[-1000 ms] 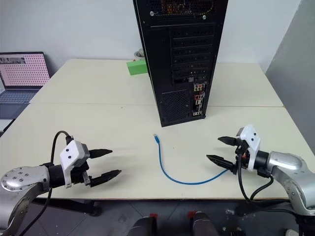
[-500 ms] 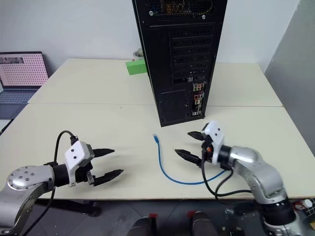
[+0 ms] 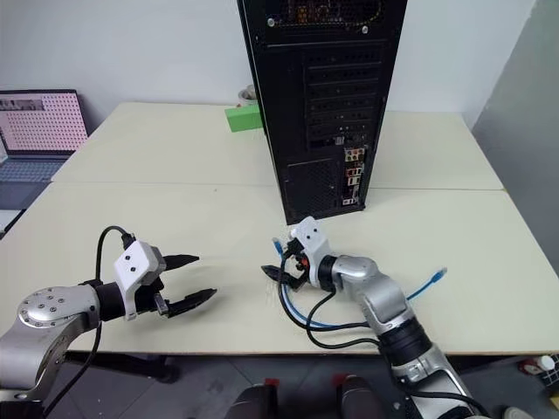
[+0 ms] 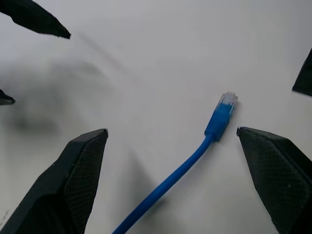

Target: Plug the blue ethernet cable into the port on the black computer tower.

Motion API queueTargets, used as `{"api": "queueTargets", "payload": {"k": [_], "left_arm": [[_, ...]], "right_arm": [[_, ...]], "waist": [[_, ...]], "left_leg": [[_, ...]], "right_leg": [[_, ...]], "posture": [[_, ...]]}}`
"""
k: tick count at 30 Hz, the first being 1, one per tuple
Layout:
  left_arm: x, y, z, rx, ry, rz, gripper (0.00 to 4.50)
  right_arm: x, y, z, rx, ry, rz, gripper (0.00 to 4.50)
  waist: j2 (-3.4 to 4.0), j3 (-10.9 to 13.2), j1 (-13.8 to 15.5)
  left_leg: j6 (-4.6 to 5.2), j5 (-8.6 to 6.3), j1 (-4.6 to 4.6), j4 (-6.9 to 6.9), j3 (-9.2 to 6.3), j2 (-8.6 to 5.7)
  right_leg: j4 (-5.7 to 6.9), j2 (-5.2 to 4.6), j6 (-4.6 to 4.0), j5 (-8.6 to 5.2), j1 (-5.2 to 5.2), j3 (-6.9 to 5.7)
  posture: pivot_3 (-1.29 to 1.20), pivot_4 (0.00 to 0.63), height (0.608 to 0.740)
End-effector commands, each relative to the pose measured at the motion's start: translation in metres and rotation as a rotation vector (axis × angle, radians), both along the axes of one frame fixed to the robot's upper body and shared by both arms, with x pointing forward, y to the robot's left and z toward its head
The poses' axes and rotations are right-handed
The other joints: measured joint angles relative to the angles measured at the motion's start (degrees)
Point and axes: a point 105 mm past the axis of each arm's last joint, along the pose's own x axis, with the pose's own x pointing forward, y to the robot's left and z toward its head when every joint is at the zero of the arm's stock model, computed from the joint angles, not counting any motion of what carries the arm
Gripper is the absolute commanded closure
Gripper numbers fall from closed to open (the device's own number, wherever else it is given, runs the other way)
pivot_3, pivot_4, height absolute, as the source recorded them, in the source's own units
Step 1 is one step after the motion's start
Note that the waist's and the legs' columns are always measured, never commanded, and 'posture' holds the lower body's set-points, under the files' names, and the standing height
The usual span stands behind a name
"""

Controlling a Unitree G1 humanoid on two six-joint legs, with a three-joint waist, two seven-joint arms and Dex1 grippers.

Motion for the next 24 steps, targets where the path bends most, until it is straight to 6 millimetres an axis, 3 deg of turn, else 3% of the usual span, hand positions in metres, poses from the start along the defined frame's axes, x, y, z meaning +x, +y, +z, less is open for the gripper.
{"api": "queueTargets", "payload": {"k": [1,3,9,19,24], "left_arm": [[0.003,-0.002,0.007,0.007,-0.045,-0.012,0.01],[0.004,-0.003,0.007,0.009,-0.048,-0.013,0.00],[0.006,-0.005,0.005,0.000,-0.057,-0.021,0.00],[0.012,-0.009,0.005,-0.029,-0.067,-0.022,0.00],[0.015,-0.019,0.002,-0.024,-0.054,-0.078,0.00]], "right_arm": [[0.001,0.007,0.005,-0.014,-0.017,0.008,0.18],[-0.001,0.009,-0.001,-0.044,-0.007,0.014,0.48],[-0.002,0.007,-0.006,-0.097,-0.013,0.017,2.01],[0.002,-0.002,0.002,-0.179,-0.130,0.030,4.47],[-0.001,-0.013,0.020,-0.189,-0.203,0.083,4.49]], "waist": [[0.00,0.00,-0.06],[0.00,0.00,-0.10],[0.00,0.00,-0.13],[-0.02,-0.01,-0.13],[-0.02,-0.01,0.00]], "left_leg": [[0.00,0.00,0.00,0.00,0.00,0.00],[0.00,0.00,0.03,0.00,0.00,0.00],[0.00,0.00,0.05,0.00,-0.01,0.00],[0.00,0.00,0.06,0.00,-0.01,0.01],[0.00,0.00,0.04,0.01,-0.01,-0.01]], "right_leg": [[0.02,0.00,0.00,0.00,-0.02,0.00],[0.08,0.01,0.00,0.00,-0.02,0.00],[0.10,0.02,0.00,-0.01,-0.02,0.00],[0.12,0.02,0.00,-0.01,-0.02,-0.01],[0.11,0.02,0.00,-0.01,-0.02,-0.01]], "posture": [[0.00,0.150,0.740],[0.00,0.150,0.740],[0.00,0.150,0.740],[0.00,0.150,0.740],[0.00,0.150,0.740]]}}
